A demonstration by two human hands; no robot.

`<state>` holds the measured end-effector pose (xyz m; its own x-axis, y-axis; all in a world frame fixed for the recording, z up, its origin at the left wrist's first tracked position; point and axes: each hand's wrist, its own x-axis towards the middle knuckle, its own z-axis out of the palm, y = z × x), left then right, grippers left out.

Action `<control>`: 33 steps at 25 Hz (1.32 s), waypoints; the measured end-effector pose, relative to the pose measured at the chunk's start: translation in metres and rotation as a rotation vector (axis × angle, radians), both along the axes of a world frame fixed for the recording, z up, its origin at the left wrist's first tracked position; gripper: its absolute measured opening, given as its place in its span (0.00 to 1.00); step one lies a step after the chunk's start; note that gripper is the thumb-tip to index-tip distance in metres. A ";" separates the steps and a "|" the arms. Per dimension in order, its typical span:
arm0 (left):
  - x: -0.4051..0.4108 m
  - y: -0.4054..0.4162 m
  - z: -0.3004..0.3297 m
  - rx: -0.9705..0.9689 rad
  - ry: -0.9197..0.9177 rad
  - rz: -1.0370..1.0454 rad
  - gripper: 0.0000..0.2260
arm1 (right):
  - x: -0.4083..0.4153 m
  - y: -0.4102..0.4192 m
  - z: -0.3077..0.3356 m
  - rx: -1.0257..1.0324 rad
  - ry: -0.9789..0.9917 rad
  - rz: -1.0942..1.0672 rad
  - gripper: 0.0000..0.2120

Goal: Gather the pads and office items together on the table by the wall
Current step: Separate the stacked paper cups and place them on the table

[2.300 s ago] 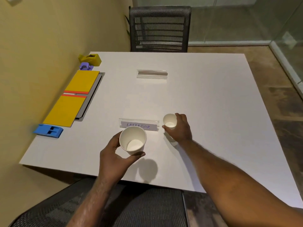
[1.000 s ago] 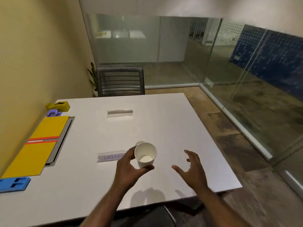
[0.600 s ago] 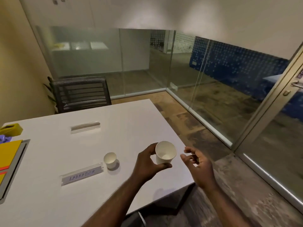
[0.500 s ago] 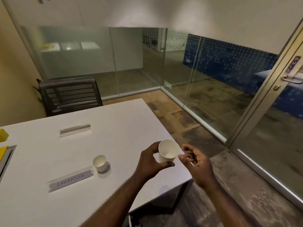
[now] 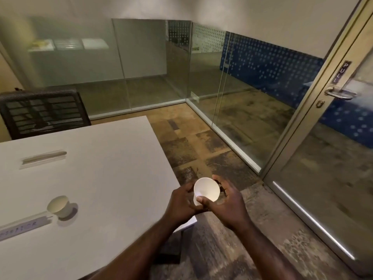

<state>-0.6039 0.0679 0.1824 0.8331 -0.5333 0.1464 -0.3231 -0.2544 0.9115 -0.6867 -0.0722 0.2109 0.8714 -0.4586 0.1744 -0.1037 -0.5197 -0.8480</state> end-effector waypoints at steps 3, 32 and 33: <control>-0.004 -0.033 -0.002 0.017 -0.009 -0.008 0.29 | 0.001 -0.031 -0.003 -0.065 0.009 0.010 0.43; 0.339 -0.255 -0.052 0.050 0.005 0.519 0.32 | 0.411 -0.264 -0.041 -0.206 -0.039 0.333 0.35; 0.356 -0.262 -0.055 0.057 -0.021 0.528 0.32 | 0.430 -0.272 -0.044 -0.203 -0.040 0.353 0.36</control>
<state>-0.2483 -0.1936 0.1277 0.9877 -0.0501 0.1484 -0.1553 -0.4365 0.8862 -0.2564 -0.3446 0.1669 0.9598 -0.0856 0.2674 0.1415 -0.6748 -0.7243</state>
